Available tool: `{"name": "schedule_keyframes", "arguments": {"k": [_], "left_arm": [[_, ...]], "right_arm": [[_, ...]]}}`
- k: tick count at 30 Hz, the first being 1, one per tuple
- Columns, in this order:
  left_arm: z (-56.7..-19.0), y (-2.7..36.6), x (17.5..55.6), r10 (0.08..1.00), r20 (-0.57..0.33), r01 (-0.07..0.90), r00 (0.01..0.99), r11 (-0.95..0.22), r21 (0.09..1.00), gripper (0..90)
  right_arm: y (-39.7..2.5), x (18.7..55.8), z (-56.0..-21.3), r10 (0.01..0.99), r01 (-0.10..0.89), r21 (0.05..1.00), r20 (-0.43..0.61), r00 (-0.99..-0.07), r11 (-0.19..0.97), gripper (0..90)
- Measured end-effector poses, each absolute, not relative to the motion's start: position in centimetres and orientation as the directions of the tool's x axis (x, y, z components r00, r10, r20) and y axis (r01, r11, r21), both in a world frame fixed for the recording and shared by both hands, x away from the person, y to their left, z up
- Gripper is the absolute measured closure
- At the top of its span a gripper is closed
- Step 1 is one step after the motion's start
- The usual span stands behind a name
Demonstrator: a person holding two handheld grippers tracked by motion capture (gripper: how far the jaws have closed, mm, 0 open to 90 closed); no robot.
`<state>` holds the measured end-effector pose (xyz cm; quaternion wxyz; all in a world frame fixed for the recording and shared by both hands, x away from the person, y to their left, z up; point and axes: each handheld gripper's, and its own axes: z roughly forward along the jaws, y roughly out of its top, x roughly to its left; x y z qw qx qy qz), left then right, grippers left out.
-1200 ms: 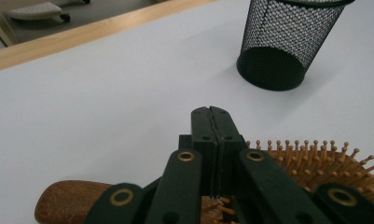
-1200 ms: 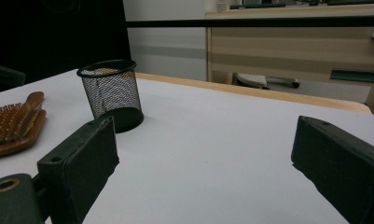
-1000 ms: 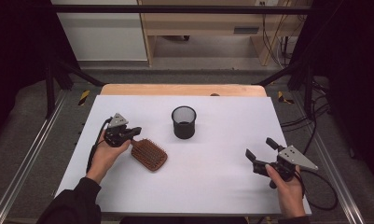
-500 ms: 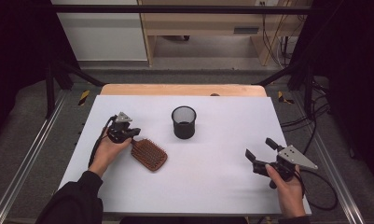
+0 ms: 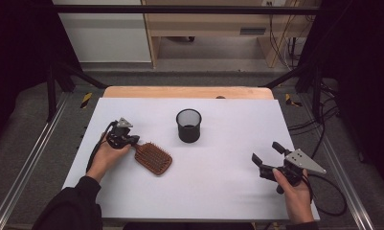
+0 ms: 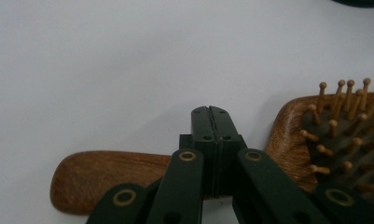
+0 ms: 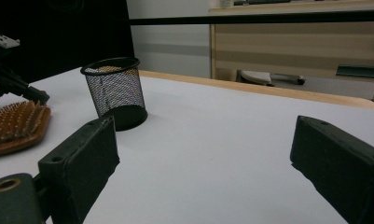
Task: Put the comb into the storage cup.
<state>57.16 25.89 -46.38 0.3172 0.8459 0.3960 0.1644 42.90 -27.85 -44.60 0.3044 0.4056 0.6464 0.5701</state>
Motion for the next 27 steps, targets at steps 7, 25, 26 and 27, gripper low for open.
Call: {"name": "schedule_keyframes", "arguments": {"k": [7,25,26,27], "left_arm": [[-46.4,26.6,56.1,0.776,0.014,0.579,0.630,-0.482,0.657,90.0],[-45.9,26.3,51.8,0.765,-0.008,0.595,0.644,-0.495,0.633,90.0],[-45.9,26.3,51.8,0.765,-0.008,0.595,0.644,-0.495,0.633,90.0],[-45.9,26.2,51.5,0.762,-0.011,0.599,0.648,-0.500,0.625,90.0]], "right_arm": [[-27.8,42.9,-44.6,0.870,0.176,0.984,0.068,-0.488,0.022,8.2],[-27.9,42.8,-44.4,0.865,0.171,0.985,0.081,-0.496,0.006,8.1],[-27.9,42.8,-44.4,0.864,0.172,0.985,0.082,-0.496,0.006,8.1],[-27.9,42.8,-44.4,0.864,0.170,0.985,0.080,-0.497,0.006,8.1]]}}
